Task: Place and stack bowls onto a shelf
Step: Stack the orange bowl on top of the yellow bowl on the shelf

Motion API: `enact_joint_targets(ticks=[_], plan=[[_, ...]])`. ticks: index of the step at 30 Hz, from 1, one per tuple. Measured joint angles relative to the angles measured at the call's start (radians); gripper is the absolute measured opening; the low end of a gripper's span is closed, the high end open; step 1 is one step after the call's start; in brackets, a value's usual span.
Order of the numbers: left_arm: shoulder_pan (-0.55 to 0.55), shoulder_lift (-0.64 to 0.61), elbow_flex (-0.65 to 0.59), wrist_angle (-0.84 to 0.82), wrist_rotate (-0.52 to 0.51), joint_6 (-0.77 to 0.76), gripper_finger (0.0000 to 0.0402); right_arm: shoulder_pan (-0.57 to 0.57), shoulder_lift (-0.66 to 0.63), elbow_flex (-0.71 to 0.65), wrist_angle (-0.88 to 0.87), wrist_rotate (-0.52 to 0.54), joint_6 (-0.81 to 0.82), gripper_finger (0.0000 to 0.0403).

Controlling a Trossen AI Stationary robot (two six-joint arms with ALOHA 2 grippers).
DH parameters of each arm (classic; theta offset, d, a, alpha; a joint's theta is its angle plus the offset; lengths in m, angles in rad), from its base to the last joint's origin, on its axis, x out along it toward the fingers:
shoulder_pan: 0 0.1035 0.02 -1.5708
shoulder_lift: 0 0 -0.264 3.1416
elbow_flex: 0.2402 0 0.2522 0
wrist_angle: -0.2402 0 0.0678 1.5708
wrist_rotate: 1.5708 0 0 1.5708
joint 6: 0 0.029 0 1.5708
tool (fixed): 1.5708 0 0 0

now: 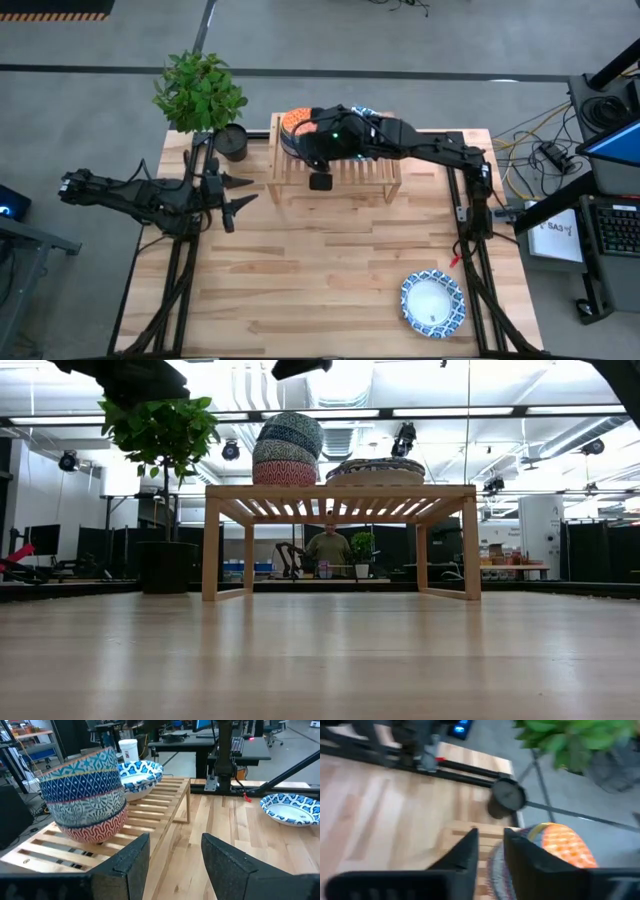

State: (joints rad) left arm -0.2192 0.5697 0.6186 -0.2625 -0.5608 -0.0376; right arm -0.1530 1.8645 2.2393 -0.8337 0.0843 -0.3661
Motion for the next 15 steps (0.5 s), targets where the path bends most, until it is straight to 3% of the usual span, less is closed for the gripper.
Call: enact_joint_targets(ticks=[4, 10, 15], plan=[[0.0, 0.0, 0.0, -0.034, 0.001, -0.008, 0.0162, 0.001, -0.031, -0.054, 0.023, -0.031, -0.029, 0.0017], [0.0, -0.003, 0.0, -0.034, 0.001, -0.006, 0.0162, -0.026, -0.137, -0.242, 0.248, -0.008, -0.016, 0.0011], [0.0, -0.003, 0.0, -0.034, 0.001, -0.006, 0.0162, -0.048, -0.242, -0.519, 0.494, 0.055, 0.039, 0.0011]])
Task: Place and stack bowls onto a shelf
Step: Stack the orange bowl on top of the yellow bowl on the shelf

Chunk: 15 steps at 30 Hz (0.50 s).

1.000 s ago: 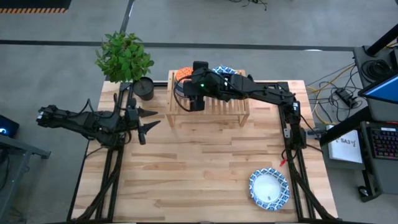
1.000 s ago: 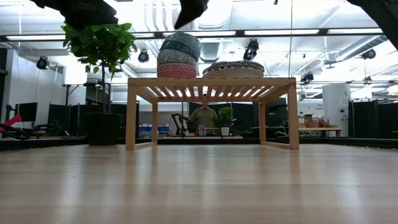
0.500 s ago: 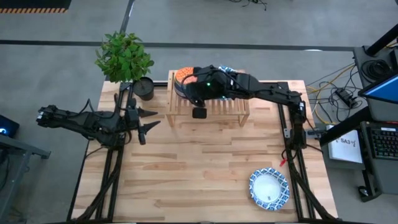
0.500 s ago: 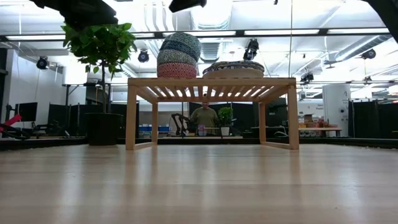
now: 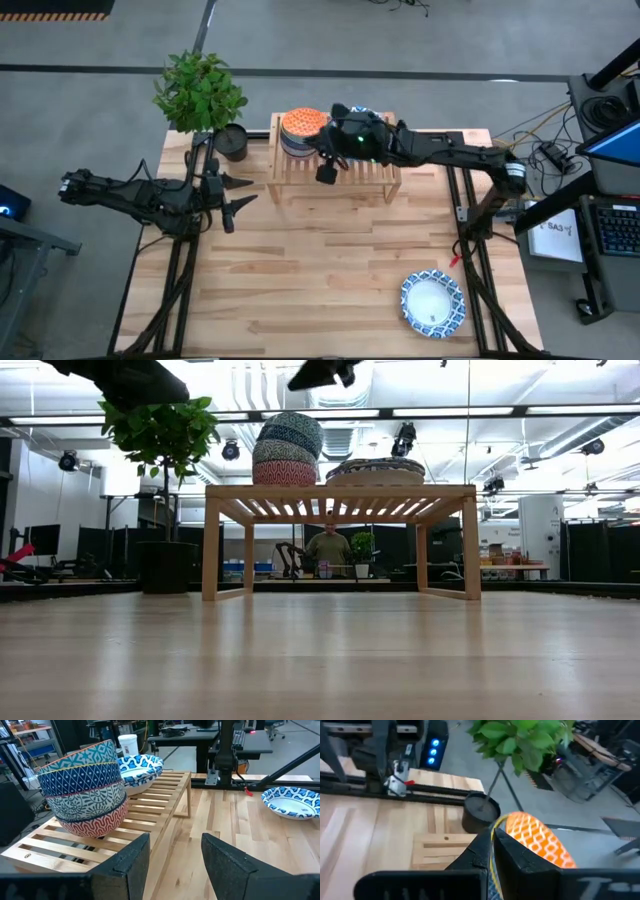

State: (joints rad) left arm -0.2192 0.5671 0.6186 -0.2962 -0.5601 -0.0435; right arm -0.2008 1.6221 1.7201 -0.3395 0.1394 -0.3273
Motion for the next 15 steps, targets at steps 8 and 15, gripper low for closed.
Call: enact_joint_targets(ticks=[8, 15], plan=[[0.0, 0.001, 0.0, 0.002, -0.002, 0.001, 0.0162, -0.008, -0.126, -0.38, 0.553, 0.055, 0.075, 0.0011], [0.0, 0.001, 0.0, 0.005, -0.004, 0.001, 0.0162, -0.013, -0.097, -0.541, 0.866, 0.175, 0.167, 0.0011]])
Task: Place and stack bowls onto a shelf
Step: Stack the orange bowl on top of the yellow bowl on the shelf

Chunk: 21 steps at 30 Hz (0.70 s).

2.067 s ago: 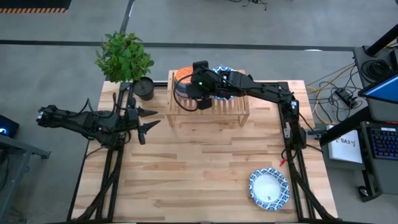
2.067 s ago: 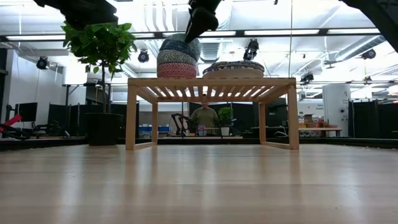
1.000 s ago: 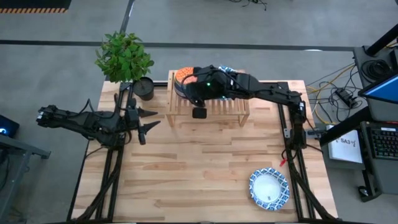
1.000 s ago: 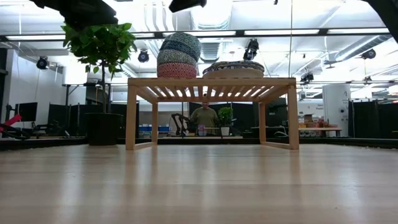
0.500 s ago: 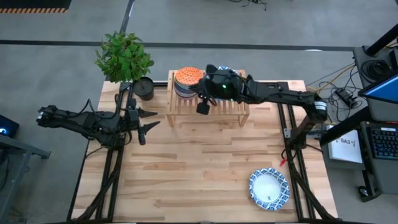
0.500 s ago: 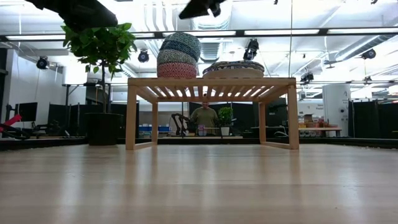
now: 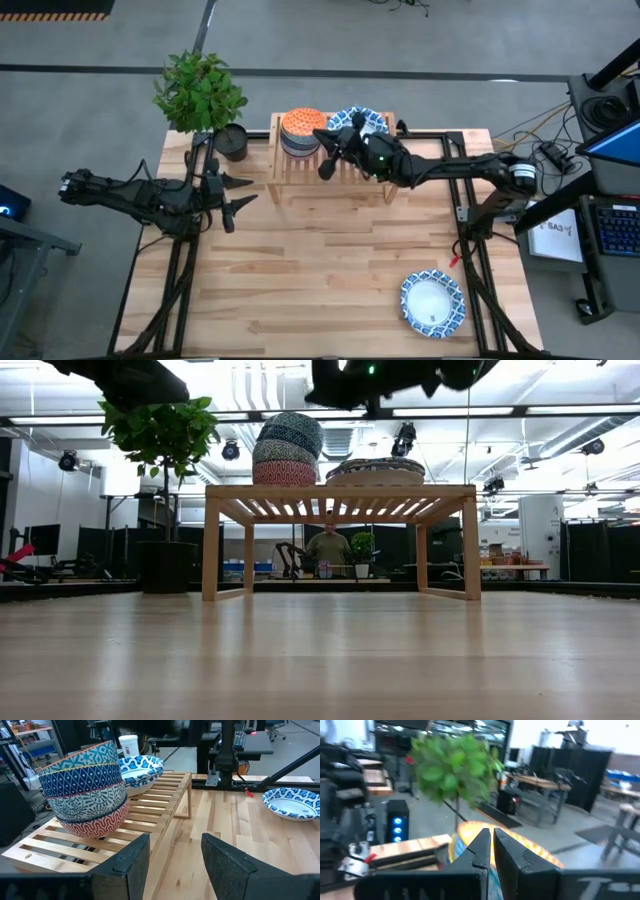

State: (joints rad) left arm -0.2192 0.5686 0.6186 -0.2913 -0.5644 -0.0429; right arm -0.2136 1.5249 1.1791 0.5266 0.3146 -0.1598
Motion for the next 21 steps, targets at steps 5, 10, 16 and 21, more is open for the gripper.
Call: enact_joint_targets(ticks=[5, 10, 16, 21], plan=[[0.0, 0.002, 0.0, 0.0, -0.002, 0.0, 0.0162, -0.014, 0.048, -0.008, 0.034, 0.008, 0.062, 0.0011], [0.0, 0.002, 0.0, 0.0, -0.002, 0.0, 0.0162, -0.016, 0.076, 0.003, 0.031, 0.008, 0.082, 0.0011], [0.0, 0.003, 0.0, -0.002, -0.002, 0.005, 0.0162, -0.016, 0.084, 0.019, 0.03, 0.001, 0.084, 0.0011], [0.0, 0.003, 0.0, -0.006, -0.002, 0.005, 0.0162, -0.008, 0.059, 0.029, 0.026, 0.002, 0.083, 0.0011]])
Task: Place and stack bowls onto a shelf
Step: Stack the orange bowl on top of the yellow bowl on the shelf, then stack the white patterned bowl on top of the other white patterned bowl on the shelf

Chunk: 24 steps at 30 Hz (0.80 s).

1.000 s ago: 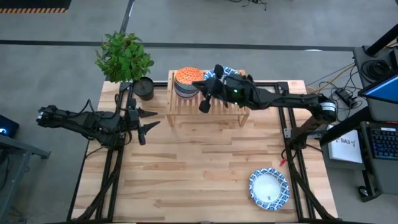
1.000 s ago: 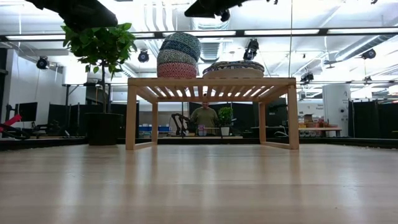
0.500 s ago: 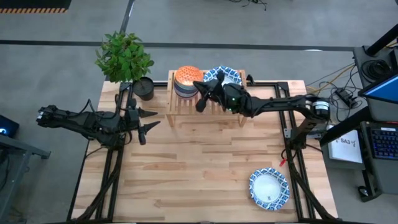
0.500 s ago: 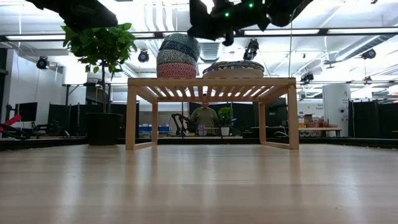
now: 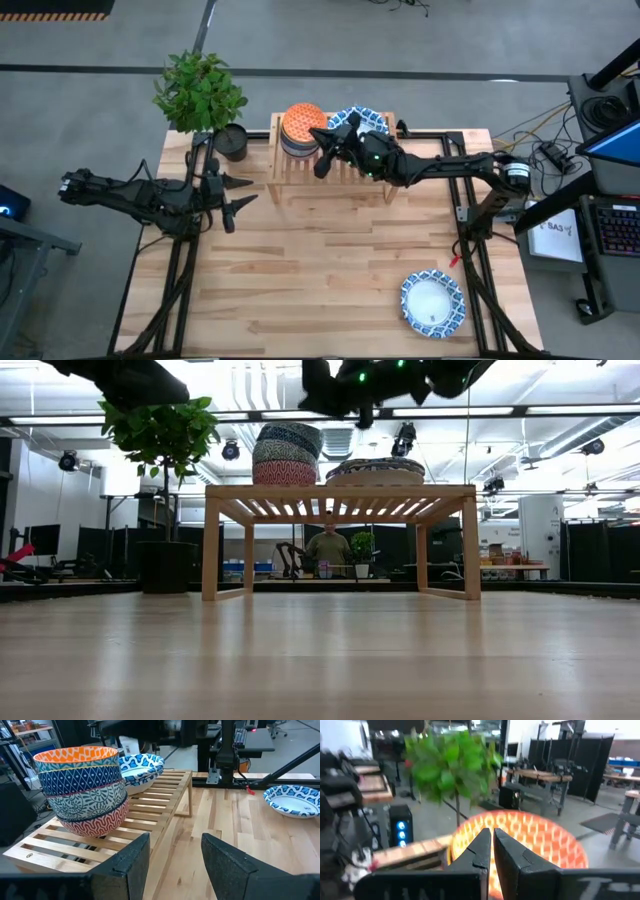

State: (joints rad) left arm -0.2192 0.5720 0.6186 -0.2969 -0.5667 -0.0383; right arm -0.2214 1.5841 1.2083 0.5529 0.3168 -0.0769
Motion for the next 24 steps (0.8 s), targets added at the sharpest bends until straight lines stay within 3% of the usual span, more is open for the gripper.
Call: enact_joint_targets(ticks=[5, 10, 24], plan=[[0.0, 0.0, 0.0, -0.011, 0.0, 0.0, 0.0162, 0.045, -0.036, 0.014, -0.037, -0.001, 0.006, 0.0011], [0.0, 0.0, 0.0, -0.015, 0.0, 0.0, 0.0162, 0.103, -0.078, 0.037, -0.199, -0.002, 0.049, 0.0011], [0.0, 0.003, 0.0, -0.015, -0.002, 0.003, 0.0162, 0.249, -0.069, 0.346, -1.149, -0.013, 0.576, 0.0011]])
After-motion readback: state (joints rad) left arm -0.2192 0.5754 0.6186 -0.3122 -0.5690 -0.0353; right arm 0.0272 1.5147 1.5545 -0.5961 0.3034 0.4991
